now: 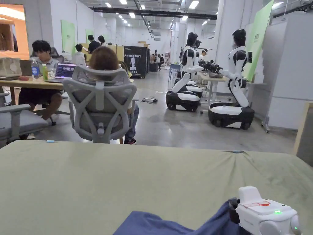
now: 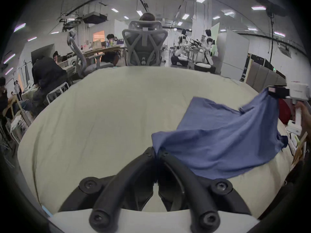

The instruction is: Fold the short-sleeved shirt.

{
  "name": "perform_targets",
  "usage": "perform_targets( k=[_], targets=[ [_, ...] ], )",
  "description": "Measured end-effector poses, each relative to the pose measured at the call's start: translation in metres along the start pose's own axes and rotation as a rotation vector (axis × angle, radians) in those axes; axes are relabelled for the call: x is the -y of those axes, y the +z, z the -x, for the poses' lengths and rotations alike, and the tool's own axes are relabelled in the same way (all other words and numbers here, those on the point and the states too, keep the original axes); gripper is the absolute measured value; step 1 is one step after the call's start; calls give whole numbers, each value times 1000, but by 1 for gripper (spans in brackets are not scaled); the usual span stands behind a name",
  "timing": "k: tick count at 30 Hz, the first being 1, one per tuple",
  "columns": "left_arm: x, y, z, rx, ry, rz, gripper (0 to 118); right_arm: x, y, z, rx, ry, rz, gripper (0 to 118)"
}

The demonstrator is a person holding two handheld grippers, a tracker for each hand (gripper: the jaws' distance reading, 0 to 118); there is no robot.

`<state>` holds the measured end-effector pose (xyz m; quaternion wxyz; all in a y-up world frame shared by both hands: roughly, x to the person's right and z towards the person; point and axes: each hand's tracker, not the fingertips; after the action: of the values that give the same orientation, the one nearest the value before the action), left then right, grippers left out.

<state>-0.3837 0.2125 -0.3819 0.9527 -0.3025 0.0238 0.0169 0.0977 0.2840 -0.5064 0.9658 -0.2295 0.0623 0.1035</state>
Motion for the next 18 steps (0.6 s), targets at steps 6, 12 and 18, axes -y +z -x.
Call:
perform_targets(
  k=[6, 12, 18],
  targets=[
    [-68, 7, -30, -29, -58, -126, 1, -45, 81, -9, 115, 1, -120, 4],
    [-162, 40, -48, -67, -69, -269, 1, -104, 136, -39, 276, 26, -250, 4],
    [-251, 65, -68, -126, -128, -361, 1, -165, 160, -68, 341, 41, -335, 4]
  ],
)
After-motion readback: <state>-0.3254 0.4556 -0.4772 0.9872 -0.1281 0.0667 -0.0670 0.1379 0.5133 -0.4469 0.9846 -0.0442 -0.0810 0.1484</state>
